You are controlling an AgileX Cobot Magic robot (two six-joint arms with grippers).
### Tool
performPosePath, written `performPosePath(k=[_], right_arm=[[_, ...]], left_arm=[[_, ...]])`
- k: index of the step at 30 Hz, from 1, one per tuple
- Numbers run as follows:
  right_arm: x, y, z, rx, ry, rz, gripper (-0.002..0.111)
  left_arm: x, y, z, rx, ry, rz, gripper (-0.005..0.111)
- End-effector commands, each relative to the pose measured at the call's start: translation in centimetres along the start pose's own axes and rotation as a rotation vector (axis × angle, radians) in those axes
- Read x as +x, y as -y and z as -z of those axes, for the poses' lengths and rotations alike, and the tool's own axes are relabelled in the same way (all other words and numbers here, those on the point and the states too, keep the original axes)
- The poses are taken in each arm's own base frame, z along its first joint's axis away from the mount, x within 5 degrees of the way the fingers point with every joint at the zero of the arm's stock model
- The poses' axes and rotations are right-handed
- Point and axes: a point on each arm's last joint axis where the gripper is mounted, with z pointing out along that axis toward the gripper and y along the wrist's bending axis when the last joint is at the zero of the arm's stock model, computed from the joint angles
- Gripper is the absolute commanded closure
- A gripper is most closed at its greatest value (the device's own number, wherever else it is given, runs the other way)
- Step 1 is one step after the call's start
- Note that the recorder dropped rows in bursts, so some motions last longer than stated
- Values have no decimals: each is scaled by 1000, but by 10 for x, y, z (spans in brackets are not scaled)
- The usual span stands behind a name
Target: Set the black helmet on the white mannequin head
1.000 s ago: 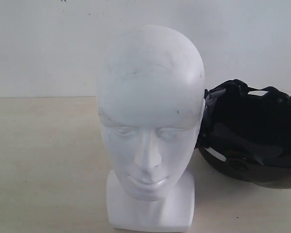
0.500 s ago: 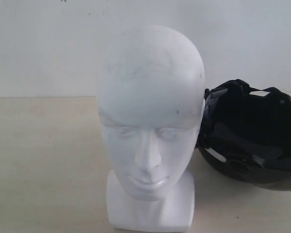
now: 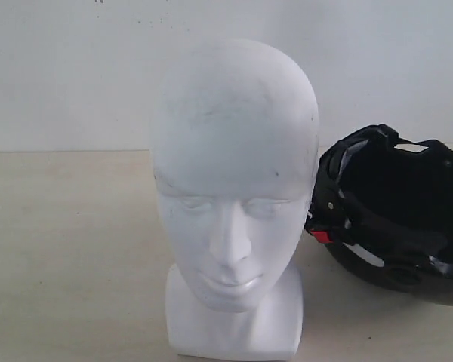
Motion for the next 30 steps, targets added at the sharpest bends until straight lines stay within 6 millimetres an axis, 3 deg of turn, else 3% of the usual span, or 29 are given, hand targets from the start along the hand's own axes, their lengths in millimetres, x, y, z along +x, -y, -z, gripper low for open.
performPosePath(k=[1,6,12,22,30], right_arm=[[-5,-26,15,-178,-15,240,52],[8,-59,15,-319,-98,577,52],[20,-75,14,-261,-206,801,52],[29,-79,5,-266,-253,885,52],[46,-64,-33,-105,-115,1011,52]], left_arm=[[1,0,0,4,-1,6,102],[1,0,0,4,-1,6,102],[1,0,0,4,-1,6,102],[1,0,0,4,-1,6,102],[1,0,0,4,-1,6,102]])
